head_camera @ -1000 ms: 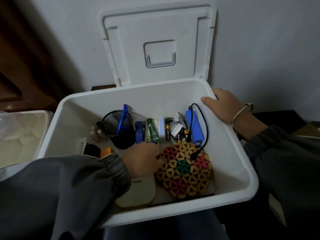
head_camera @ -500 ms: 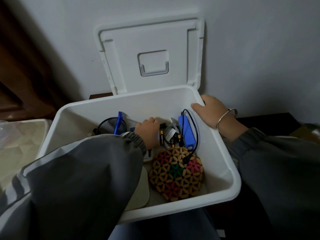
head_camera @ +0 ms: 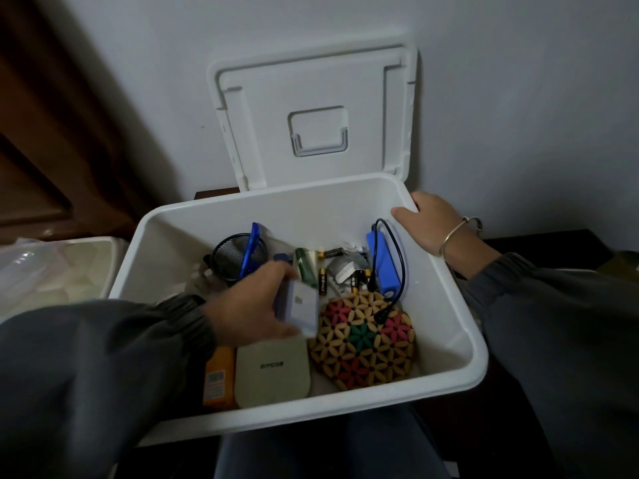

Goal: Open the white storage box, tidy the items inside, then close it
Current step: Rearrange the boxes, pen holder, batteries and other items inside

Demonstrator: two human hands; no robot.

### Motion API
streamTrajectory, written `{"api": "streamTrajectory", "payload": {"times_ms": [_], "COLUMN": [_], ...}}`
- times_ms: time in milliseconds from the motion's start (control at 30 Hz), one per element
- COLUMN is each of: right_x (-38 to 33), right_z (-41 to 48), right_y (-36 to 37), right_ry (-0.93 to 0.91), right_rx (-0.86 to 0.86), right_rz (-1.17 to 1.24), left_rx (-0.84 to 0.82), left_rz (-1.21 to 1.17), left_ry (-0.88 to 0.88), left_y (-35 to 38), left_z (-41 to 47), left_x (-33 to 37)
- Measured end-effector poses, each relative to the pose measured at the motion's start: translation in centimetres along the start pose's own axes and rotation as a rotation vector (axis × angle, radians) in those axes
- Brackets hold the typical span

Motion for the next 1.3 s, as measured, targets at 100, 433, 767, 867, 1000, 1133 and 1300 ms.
{"api": "streamTrajectory", "payload": {"times_ms": [100,433,767,867,1000,1133,1300], "right_x": [0.0,-0.1,-0.1,0.1,0.3,0.4,0.4], "right_z": [-0.2,-0.3,-0.2,-0.1,0.1,0.1,0.1], "right_y": [0.1,0.2,0.2,0.1,0.2,0.2,0.3], "right_ry": [0.009,0.013,-0.005,-0.007,-0.012,-0.019,-0.029], "right_rx": [0.002,0.005,0.024,0.029,0.026,0.032,0.030], "right_rz": [-0.021,-0.015,-0.013,-0.014,-0.001,0.014,0.019], "left_rx": [-0.106,-0.134,0.129,0.125,0.075,0.099,0.014], "left_rz": [0.029,0.286,0.014,-0.044,-0.125,-0.099,-0.037], "left_ry": [-0.023,-0.019,-0.298,-0.387,-0.441,-0.459,-0.480], "left_y": [2.3,3.4,1.9,2.8,4.4,5.2,6.0], "left_z": [-2.5,-1.7,8.5,10.7,12.3,13.3,13.9], "left_x": [-2.2,-1.2,1.8,0.9,1.0,1.4,2.0]}}
Point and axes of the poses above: each hand's wrist, its own z-axis towards the middle knuckle, its own y-axis out of the palm, x = y × z, the point moved 7 cm from there along z, towards the middle knuckle, and after that the axes turned 6 degrees about z, right-handed, at the moved point
